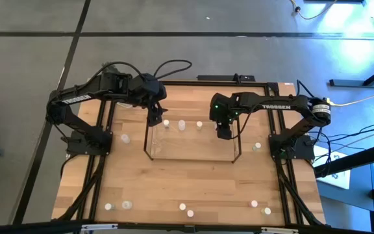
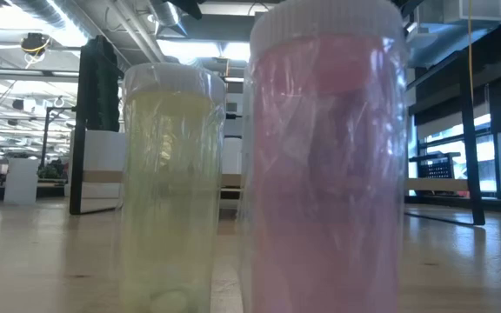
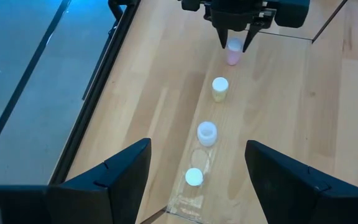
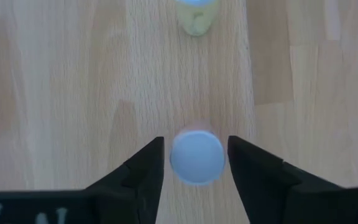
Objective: Pick and place medicine bottles onto shelf by color
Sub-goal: Put the top pink pill bottle on the shelf, then put the bottom blue pill bottle aligned with the other blue pill bottle on the shelf
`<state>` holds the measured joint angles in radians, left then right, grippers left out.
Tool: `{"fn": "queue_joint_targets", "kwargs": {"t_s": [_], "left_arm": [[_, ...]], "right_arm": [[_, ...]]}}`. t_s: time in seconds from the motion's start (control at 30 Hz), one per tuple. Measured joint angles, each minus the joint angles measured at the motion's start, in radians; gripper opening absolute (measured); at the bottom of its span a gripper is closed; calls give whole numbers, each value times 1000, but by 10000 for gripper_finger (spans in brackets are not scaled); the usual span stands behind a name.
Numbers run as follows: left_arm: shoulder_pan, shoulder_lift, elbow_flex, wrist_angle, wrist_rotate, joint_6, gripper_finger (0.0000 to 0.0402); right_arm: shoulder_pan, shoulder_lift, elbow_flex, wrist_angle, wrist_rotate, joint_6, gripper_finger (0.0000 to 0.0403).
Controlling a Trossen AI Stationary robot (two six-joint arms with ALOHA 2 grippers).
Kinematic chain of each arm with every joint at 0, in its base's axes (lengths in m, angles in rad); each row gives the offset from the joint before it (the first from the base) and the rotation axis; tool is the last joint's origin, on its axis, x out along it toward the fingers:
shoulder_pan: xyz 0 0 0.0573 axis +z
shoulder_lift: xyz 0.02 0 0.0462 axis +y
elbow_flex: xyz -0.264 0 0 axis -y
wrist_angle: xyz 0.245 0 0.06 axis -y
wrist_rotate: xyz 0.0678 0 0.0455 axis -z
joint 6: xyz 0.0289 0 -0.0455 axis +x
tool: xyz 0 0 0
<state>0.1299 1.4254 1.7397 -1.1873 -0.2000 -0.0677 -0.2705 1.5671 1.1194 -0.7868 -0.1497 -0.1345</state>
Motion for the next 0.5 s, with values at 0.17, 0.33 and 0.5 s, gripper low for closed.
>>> {"fn": "queue_joint_targets", "kwargs": {"t_s": [0.17, 0.33, 0.5], "left_arm": [[0, 0, 0, 0, 0, 0, 255], [0, 0, 0, 0, 0, 0, 255], [0, 0, 0, 0, 0, 0, 255]], "right_arm": [[-1, 0, 0, 1, 0, -2, 194], [-1, 0, 0, 2, 0, -2, 195], [-1, -1, 0, 1, 0, -1, 195]]}}
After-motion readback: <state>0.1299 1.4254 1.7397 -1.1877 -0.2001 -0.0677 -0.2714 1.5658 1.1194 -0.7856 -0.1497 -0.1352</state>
